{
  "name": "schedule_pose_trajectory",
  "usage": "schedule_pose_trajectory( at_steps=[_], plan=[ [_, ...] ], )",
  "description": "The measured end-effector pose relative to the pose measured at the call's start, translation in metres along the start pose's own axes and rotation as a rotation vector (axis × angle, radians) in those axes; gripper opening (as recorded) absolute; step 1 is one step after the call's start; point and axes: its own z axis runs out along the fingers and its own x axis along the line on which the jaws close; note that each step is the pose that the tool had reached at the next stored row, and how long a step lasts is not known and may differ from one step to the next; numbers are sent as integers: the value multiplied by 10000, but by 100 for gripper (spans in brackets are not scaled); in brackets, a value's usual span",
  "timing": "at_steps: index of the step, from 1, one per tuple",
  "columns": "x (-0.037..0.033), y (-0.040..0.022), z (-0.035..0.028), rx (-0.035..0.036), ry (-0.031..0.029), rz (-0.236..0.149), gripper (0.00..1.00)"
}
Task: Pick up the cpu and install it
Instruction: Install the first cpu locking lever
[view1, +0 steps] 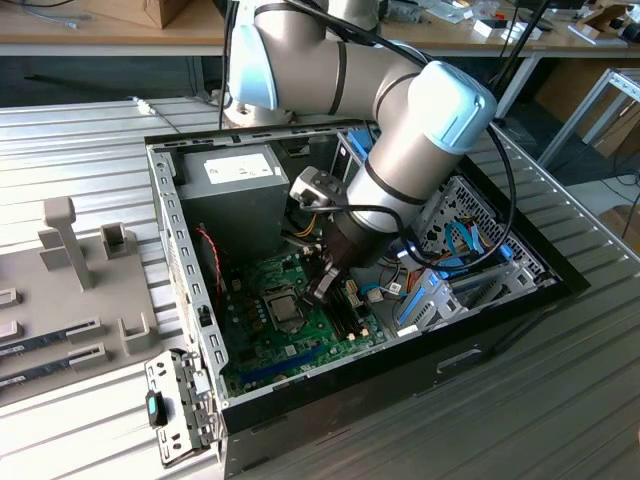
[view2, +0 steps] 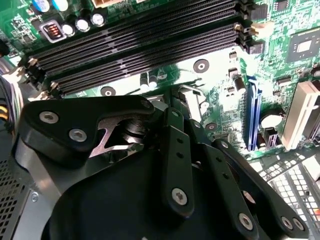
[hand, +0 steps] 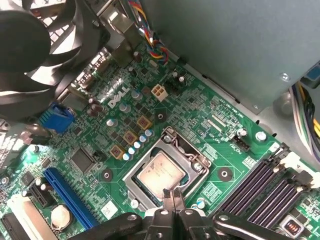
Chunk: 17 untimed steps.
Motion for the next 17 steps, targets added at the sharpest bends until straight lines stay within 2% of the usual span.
schedule_pose_trajectory(
  at_steps=[9,17],
  plan=[
    [-66,-63,65,29,25,-110,11],
    [-84,-78,71,43,34,-174,11]
  ],
)
